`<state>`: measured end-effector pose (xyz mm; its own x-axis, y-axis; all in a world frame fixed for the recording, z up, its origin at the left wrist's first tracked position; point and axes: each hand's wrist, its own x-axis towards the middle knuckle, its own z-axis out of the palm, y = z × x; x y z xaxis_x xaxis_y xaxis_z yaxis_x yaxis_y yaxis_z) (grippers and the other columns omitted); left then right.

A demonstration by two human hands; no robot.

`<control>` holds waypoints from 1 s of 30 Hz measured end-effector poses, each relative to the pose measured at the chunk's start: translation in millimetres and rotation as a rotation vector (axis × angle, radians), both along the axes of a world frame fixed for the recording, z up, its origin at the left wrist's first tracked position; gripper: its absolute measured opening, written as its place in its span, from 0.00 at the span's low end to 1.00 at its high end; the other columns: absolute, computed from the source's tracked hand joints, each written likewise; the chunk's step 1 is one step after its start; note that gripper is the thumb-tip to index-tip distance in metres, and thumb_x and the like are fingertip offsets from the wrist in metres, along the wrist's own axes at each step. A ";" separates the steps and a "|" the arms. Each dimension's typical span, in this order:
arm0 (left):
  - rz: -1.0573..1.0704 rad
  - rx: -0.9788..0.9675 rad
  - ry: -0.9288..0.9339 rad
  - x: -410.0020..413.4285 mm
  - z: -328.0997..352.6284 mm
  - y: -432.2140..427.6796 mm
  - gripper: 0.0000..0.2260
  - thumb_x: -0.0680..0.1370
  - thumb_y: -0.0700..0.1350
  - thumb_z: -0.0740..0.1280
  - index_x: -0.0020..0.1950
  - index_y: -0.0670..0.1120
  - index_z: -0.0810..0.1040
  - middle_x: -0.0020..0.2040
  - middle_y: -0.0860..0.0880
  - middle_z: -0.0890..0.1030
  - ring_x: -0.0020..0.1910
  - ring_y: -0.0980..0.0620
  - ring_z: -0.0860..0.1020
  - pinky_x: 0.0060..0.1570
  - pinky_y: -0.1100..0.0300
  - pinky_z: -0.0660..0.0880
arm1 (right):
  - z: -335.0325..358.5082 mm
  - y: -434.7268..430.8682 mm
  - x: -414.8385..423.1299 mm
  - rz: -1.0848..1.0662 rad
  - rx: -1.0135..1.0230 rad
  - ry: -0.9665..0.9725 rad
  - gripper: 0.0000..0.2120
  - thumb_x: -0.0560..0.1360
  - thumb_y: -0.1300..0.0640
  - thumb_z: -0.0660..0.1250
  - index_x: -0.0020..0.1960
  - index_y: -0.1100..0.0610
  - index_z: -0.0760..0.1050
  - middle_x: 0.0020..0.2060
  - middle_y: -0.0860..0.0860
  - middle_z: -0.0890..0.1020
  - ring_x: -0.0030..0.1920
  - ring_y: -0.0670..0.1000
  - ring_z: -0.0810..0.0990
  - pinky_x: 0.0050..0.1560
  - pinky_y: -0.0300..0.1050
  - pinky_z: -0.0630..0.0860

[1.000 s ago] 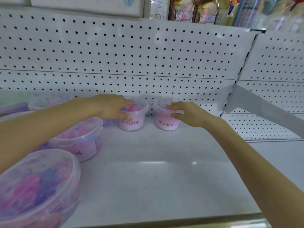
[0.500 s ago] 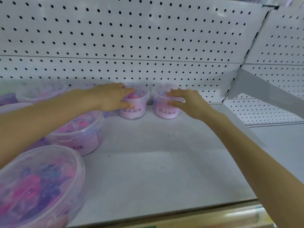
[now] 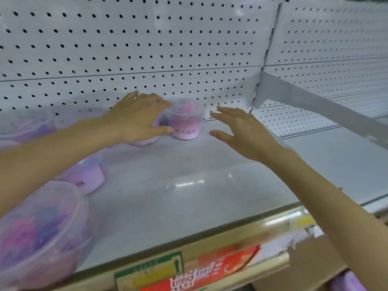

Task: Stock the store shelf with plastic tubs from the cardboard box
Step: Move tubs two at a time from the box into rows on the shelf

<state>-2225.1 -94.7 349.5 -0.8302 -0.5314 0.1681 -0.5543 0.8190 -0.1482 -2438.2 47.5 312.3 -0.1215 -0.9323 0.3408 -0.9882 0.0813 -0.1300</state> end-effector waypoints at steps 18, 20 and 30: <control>-0.292 0.145 0.196 -135.5 -149.9 420.3 0.26 0.71 0.58 0.69 0.64 0.46 0.74 0.63 0.45 0.76 0.62 0.44 0.74 0.65 0.45 0.65 | -130.9 439.8 -51.8 -0.486 0.054 -0.033 0.28 0.76 0.39 0.57 0.66 0.58 0.72 0.66 0.56 0.74 0.66 0.57 0.72 0.66 0.53 0.66; -0.296 0.178 0.195 -145.3 -176.3 456.3 0.25 0.72 0.57 0.68 0.64 0.44 0.74 0.62 0.45 0.77 0.61 0.44 0.75 0.63 0.45 0.67 | -149.4 479.8 -54.6 -0.569 0.115 -0.092 0.29 0.76 0.38 0.57 0.70 0.55 0.67 0.70 0.54 0.70 0.70 0.55 0.67 0.69 0.52 0.61; -0.304 0.433 0.156 -183.1 -255.7 527.5 0.28 0.76 0.60 0.58 0.72 0.47 0.66 0.69 0.47 0.72 0.67 0.46 0.69 0.66 0.50 0.64 | -221.0 575.7 -50.5 -0.964 0.126 -0.282 0.30 0.75 0.40 0.61 0.71 0.54 0.65 0.69 0.51 0.71 0.68 0.54 0.68 0.67 0.49 0.63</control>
